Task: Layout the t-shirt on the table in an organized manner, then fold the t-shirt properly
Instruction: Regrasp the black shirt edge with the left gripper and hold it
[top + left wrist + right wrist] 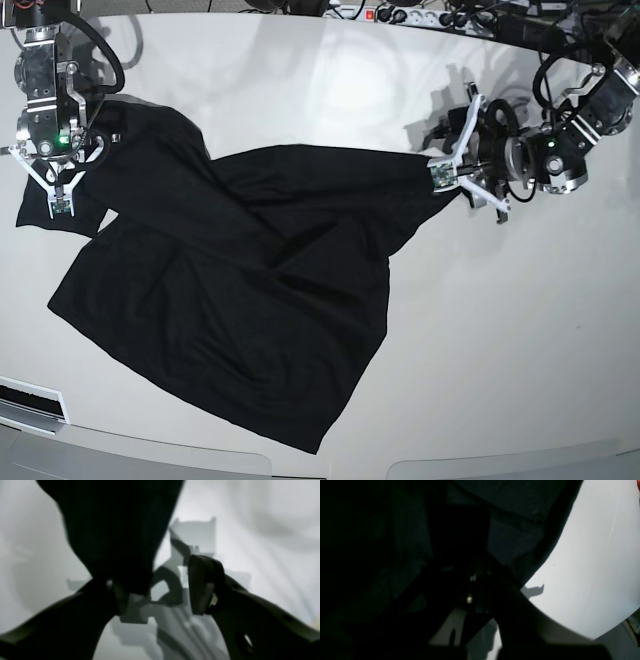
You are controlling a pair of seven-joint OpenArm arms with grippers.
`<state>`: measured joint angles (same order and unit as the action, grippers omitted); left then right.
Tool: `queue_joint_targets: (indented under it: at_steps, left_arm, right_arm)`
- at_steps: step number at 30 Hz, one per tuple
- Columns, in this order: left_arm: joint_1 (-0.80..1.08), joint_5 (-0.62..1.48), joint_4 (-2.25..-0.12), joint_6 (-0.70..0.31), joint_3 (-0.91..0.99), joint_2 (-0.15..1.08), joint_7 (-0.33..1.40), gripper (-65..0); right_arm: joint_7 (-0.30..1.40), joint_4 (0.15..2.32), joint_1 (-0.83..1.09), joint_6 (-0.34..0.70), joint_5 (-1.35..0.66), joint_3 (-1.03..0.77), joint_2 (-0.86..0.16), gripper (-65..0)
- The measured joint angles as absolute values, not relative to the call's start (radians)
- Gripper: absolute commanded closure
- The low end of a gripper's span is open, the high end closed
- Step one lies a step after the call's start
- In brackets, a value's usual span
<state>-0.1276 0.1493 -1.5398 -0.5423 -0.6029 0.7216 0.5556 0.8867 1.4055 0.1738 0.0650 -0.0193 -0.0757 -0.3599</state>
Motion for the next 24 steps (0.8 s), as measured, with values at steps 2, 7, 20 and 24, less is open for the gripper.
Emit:
queue_joint_targets:
  at_steps: [2,7,20,24]
  left_arm:
    - [-0.128,0.089,-1.508,-0.545,-0.603,0.689,0.524,-36.4]
    - [-0.156,0.072,-1.381,-0.584,-0.594,0.641,0.389,-36.4]
    - [-0.277,0.070,-1.196,-0.611,-0.595,0.533,0.365,0.0]
    - [-0.291,0.101,-1.281,-0.525,-0.602,0.556,0.532,0.0]
  right_arm:
    - [0.887,1.406,0.175,0.068,-0.019,-0.076,-0.360,0.0]
    - [0.884,1.406,0.174,0.067,-0.019,-0.076,-0.355,0.0]
    - [0.883,1.406,0.175,0.096,-0.020,-0.076,-0.355,0.0]
    - [0.883,1.434,0.177,0.125,-0.023,-0.076,-0.363,0.0]
